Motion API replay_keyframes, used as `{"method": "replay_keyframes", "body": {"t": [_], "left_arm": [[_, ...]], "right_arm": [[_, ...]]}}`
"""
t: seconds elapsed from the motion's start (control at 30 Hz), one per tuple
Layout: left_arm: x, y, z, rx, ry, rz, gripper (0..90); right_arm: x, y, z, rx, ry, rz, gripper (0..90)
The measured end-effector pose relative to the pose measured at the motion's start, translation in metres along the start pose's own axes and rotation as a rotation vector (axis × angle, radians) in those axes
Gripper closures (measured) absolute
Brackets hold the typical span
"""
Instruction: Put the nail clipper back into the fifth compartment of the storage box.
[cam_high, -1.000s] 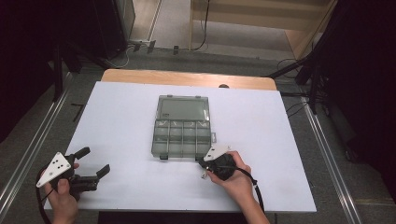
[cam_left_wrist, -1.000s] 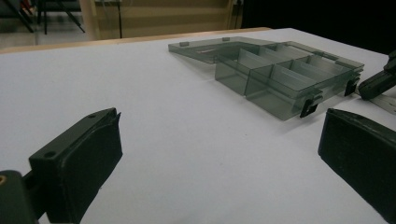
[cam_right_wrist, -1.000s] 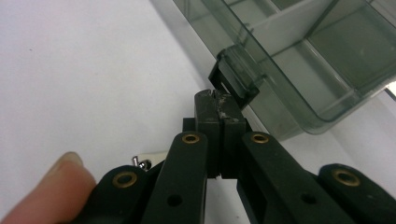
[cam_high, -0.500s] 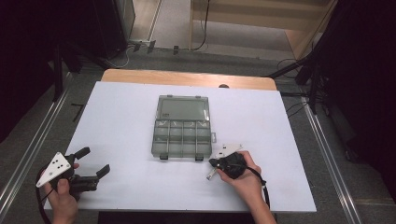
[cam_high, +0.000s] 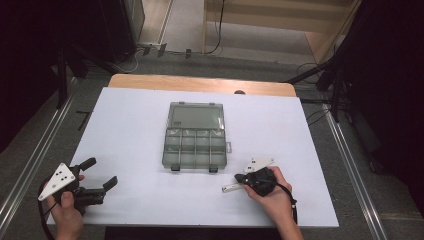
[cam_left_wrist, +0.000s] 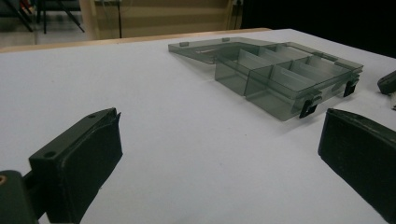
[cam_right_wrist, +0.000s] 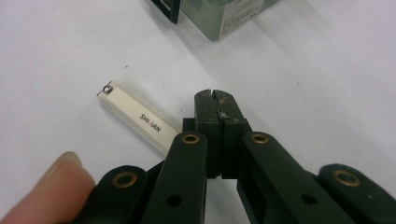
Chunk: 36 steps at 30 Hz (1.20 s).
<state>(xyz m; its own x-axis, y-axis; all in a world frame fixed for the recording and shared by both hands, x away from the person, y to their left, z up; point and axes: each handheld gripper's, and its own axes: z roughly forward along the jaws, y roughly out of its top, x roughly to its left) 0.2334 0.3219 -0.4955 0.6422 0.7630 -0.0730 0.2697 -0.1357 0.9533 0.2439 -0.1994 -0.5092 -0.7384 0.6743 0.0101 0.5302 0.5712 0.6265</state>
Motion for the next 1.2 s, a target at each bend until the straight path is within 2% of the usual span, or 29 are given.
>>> {"method": "replay_keyframes", "body": {"t": [0.3,0.5,0.7,0.83,0.87,0.93,0.97,1.03,1.07,1.2], "left_arm": [[0.0,0.0,0.0,0.002,0.001,-0.001,0.0],[0.0,0.0,0.0,0.004,0.002,-0.002,0.0],[0.0,0.0,0.0,0.004,0.0,-0.002,0.0],[0.0,0.0,0.0,0.003,-0.002,-0.001,0.0],[0.0,0.0,0.0,0.003,-0.003,-0.001,0.0],[0.0,0.0,0.001,0.001,-0.004,-0.006,0.0],[0.0,0.0,0.001,0.001,-0.004,-0.006,0.0],[0.0,0.0,0.001,0.004,-0.003,-0.003,0.0],[0.0,0.0,0.001,0.005,-0.004,0.0,0.0],[0.0,0.0,0.001,0.006,-0.003,0.001,0.0]], "right_arm": [[0.008,-0.01,-0.009,0.009,0.006,-0.01,90.0],[0.018,-0.017,-0.015,0.018,0.015,-0.023,90.0],[0.024,-0.019,-0.017,0.022,0.023,-0.032,90.0],[0.024,-0.016,-0.021,0.015,0.011,-0.034,90.0],[0.022,-0.015,-0.026,0.007,0.01,-0.016,84.7],[0.02,-0.013,-0.031,-0.003,0.005,-0.015,76.6],[0.02,-0.013,-0.031,-0.003,0.005,-0.015,76.6],[0.02,-0.011,-0.036,-0.018,-0.013,-0.004,60.2],[0.02,-0.006,-0.04,-0.019,-0.006,0.011,47.0],[0.022,0.0,-0.042,-0.031,0.032,0.016,17.4]]}}
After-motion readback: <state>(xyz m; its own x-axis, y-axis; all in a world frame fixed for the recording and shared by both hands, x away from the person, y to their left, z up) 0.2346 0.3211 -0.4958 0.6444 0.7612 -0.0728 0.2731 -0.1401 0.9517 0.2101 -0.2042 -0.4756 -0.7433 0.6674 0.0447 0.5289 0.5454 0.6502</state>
